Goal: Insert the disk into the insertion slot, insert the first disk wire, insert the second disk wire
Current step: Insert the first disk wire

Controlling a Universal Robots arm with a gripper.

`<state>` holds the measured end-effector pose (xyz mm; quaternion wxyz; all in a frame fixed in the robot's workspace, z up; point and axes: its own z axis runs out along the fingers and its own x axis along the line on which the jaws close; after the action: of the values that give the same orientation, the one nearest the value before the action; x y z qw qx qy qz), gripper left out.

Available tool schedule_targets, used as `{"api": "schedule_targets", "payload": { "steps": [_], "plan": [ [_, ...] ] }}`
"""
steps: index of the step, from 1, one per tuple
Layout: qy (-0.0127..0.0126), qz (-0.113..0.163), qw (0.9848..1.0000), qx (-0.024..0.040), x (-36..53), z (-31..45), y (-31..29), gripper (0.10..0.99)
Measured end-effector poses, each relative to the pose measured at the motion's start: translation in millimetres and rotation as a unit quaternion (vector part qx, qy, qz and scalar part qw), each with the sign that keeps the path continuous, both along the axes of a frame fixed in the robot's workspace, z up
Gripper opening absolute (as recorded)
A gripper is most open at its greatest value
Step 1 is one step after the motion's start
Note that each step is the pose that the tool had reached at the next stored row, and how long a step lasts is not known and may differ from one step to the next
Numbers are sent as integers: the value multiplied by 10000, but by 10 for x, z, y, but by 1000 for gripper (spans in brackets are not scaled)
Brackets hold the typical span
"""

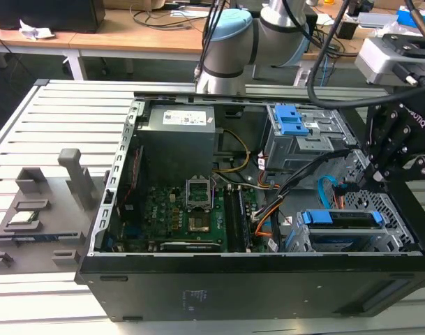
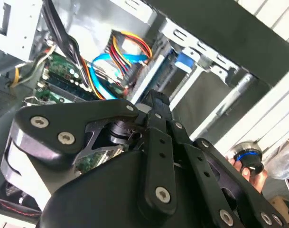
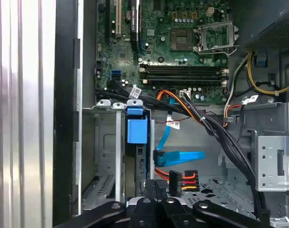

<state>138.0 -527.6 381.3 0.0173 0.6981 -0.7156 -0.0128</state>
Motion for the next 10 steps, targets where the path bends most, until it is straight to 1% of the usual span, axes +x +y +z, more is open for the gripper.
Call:
{"api": "schedule_targets", "payload": {
  "steps": [1,3,4,5,7,10],
  "plan": [
    [2,-1,10000,-1,2,-26,41,106],
    [6,0,10000,-1,4,-103,113,106],
    [6,0,10000,0,7,-119,136,106],
    [7,0,10000,-7,16,-128,187,106],
    [7,-1,10000,-18,22,-133,230,106],
    [7,-1,10000,-19,22,-134,229,106]
  ]
}}
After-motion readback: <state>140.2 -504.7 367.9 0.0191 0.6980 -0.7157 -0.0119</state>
